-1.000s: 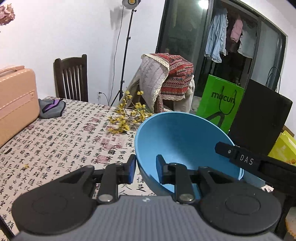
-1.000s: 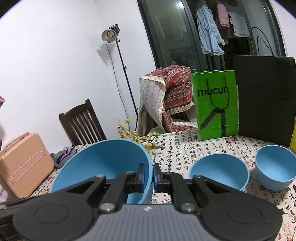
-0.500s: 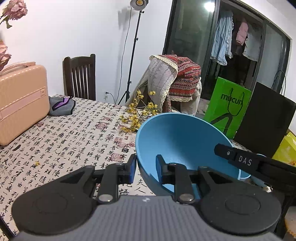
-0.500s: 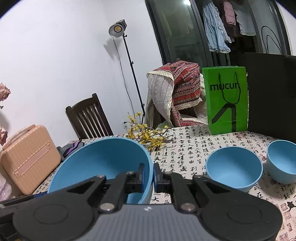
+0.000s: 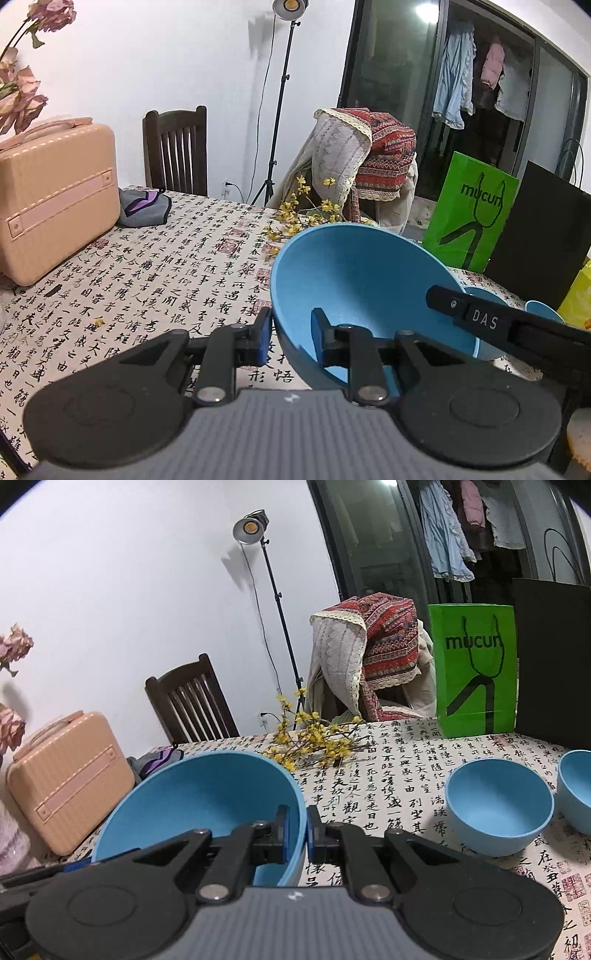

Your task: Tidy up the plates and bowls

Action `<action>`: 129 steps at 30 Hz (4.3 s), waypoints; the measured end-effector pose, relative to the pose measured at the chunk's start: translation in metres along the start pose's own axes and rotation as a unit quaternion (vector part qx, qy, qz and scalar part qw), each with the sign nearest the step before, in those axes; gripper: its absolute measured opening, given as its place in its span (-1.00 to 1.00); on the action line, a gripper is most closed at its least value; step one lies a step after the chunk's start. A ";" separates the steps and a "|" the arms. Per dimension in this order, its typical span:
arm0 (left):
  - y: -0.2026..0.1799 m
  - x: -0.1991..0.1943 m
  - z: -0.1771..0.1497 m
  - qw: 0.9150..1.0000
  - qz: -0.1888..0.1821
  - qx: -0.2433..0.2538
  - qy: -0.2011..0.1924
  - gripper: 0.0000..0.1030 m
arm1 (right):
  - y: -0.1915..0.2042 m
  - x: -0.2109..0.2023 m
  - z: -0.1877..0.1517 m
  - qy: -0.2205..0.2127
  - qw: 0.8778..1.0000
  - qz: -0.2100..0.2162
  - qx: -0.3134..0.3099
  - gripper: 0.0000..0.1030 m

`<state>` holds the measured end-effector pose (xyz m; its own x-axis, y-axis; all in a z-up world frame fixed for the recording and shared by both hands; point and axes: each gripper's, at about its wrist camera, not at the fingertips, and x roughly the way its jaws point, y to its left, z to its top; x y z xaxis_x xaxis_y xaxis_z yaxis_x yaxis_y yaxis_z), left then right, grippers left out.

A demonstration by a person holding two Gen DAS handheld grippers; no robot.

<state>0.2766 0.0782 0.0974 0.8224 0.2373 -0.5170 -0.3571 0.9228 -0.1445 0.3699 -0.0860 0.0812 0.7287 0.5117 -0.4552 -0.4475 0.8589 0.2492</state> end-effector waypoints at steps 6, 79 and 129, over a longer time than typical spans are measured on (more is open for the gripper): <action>0.012 0.001 -0.004 1.000 -0.001 -0.012 0.002 -0.55 | 0.009 -0.001 -0.002 -0.002 1.000 0.008 -0.004 -0.82; 0.151 -0.062 -0.063 0.991 0.069 -0.114 0.000 -0.56 | 0.128 0.006 -0.077 0.052 0.993 0.104 -0.033 -0.82; 0.231 -0.040 -0.109 0.986 0.075 -0.147 0.023 -0.54 | 0.191 0.048 -0.143 0.093 0.990 0.096 -0.048 -0.81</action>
<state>0.1130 0.2492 -0.0074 0.7316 0.3440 -0.5885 -0.5920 0.7488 -0.2982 0.2454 0.0997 -0.0151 0.5217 0.6444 -0.5591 -0.6220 0.7358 0.2677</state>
